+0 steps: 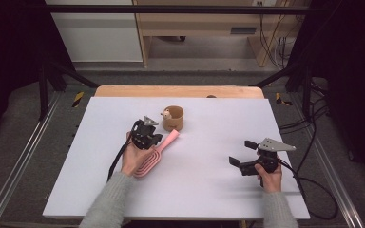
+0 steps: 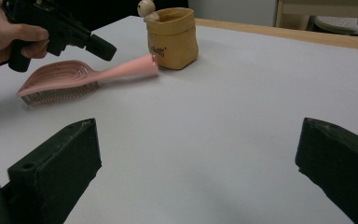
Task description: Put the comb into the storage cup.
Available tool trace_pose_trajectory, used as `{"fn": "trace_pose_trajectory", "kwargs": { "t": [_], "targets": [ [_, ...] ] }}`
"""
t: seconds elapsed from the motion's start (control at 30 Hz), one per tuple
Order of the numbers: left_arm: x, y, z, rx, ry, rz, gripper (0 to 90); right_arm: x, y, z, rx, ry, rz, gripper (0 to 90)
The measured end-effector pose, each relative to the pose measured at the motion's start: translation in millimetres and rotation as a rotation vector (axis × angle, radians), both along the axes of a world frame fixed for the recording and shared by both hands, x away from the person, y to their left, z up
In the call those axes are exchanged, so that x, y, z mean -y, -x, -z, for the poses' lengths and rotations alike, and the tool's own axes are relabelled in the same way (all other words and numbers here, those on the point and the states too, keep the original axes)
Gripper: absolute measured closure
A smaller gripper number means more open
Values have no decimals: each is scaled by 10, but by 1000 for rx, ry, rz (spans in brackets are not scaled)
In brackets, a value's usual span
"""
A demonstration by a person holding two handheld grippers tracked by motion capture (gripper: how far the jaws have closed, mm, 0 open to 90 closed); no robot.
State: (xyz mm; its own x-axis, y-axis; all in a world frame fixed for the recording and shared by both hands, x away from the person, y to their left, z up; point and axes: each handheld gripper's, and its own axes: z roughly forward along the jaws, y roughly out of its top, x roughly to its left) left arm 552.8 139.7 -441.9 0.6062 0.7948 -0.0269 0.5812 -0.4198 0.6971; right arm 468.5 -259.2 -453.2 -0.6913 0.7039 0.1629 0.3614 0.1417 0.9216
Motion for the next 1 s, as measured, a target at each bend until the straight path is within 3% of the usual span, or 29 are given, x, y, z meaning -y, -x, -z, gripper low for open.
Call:
{"fn": "trace_pose_trajectory", "kwargs": {
  "t": [0.27,1.0],
  "targets": [
    [51,-15,21,-13,-23,0,898,0,0,0,0,0,-1,3],
    [90,-25,72,-47,-38,6,899,-1,0,0,0,0,-2,3]
  ]
}}
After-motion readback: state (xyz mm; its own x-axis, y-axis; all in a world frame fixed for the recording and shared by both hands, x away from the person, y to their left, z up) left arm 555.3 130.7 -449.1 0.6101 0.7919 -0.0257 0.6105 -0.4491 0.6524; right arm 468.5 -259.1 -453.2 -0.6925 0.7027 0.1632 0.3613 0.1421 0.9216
